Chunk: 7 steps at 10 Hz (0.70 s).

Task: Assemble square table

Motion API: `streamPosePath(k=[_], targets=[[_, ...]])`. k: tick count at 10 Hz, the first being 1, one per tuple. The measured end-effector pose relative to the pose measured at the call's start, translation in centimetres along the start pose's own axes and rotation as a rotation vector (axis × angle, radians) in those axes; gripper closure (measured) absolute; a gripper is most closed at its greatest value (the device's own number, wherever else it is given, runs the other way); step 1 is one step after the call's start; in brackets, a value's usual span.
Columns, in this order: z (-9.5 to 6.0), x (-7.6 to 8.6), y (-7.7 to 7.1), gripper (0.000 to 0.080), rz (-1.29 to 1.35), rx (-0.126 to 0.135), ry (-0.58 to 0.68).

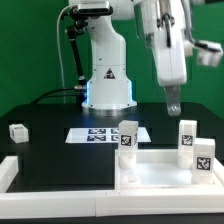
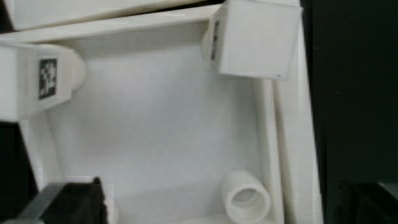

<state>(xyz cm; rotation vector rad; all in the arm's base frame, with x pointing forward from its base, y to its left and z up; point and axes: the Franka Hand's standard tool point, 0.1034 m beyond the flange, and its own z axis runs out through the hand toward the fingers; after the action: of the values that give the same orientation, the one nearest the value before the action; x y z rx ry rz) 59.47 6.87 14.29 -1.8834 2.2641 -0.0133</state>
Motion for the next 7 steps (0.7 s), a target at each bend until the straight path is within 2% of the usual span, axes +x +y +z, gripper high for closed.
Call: streamPosePath(k=[2,6,7], targets=[[0.8,0.1,0.3,0.015,-0.004,-0.009,0.008],[0.7,0.3,0.4,0.015,-0.035,-0.007,0.008],[0.2,2.0,1.7,0.015,-0.132,0.006,0.005]])
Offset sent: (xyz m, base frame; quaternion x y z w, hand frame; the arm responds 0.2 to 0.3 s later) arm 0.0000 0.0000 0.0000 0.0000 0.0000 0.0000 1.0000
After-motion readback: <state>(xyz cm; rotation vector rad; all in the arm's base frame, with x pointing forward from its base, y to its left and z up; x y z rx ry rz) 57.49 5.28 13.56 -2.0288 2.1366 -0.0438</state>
